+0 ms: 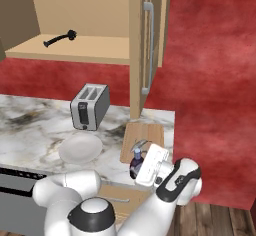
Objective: Pick the fish from the plate and place it on the cutting board. Then pick the condiment bottle from the cabinet and place it next to the cutting board.
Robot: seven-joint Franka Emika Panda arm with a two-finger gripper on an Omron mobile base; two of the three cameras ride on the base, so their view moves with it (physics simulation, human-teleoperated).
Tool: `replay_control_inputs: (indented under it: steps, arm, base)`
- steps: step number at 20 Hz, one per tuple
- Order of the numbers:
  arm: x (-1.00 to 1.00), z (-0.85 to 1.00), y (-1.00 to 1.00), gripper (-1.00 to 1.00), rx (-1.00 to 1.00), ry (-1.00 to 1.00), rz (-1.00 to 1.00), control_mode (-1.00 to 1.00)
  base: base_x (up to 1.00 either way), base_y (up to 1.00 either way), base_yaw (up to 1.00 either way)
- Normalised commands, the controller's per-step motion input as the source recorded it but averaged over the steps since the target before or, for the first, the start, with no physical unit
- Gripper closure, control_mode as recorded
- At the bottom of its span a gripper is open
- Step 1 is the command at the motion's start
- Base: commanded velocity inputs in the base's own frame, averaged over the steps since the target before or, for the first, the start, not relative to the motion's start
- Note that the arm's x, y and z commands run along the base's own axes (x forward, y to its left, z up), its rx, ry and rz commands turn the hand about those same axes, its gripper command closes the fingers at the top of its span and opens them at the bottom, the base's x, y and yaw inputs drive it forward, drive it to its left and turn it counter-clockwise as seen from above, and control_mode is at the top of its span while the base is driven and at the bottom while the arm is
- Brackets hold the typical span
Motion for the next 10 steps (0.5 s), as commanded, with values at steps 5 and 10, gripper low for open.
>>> replay_control_inputs:
  steps: [5,10]
  arm:
    - [-0.13,0.04,-0.02,-1.00,0.00,0.00,0.00,-1.00]
    - [-0.02,0.22,-0.04,-1.00,0.00,0.00,0.00,-1.00]
  base:
    - [0.00,0.00,0.00]
    - [0.00,0.00,0.00]
